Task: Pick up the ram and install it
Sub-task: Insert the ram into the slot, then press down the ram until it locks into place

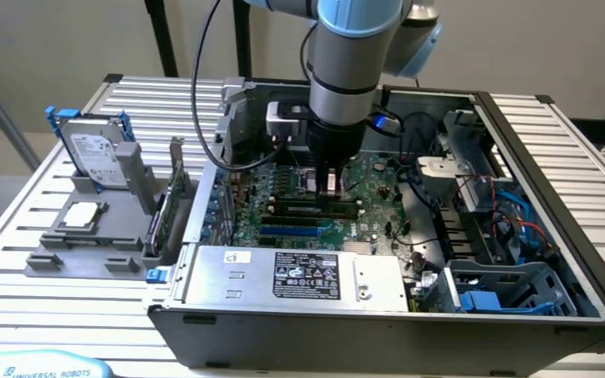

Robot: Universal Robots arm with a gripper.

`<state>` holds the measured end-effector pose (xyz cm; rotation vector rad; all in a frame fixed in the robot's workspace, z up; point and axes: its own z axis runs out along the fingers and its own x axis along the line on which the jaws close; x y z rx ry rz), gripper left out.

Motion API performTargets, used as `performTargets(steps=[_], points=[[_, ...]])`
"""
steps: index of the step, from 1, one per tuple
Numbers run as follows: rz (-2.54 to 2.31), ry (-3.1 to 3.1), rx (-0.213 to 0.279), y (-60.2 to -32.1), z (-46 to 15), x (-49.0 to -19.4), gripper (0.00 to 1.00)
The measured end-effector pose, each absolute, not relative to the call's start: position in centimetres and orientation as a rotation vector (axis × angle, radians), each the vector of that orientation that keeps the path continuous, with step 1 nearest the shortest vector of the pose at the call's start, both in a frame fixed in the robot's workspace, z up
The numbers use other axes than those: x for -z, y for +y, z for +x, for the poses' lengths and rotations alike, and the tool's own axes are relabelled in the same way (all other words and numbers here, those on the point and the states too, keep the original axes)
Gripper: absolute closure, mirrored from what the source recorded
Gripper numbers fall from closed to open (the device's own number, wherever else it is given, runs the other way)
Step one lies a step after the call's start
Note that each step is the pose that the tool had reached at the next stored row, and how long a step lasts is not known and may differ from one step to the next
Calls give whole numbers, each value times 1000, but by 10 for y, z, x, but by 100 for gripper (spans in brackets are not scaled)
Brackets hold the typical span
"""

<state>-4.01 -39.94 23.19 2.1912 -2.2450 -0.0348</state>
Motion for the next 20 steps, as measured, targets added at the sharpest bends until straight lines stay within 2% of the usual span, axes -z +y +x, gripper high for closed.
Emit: performTargets(steps=[5,7,9,20], points=[[2192,-2246,37,-399,-40,-245,79],[2192,-2246,37,-399,-40,-245,87],[2192,-2246,37,-399,-40,-245,89],[2192,-2246,37,-399,-40,-245,89]])
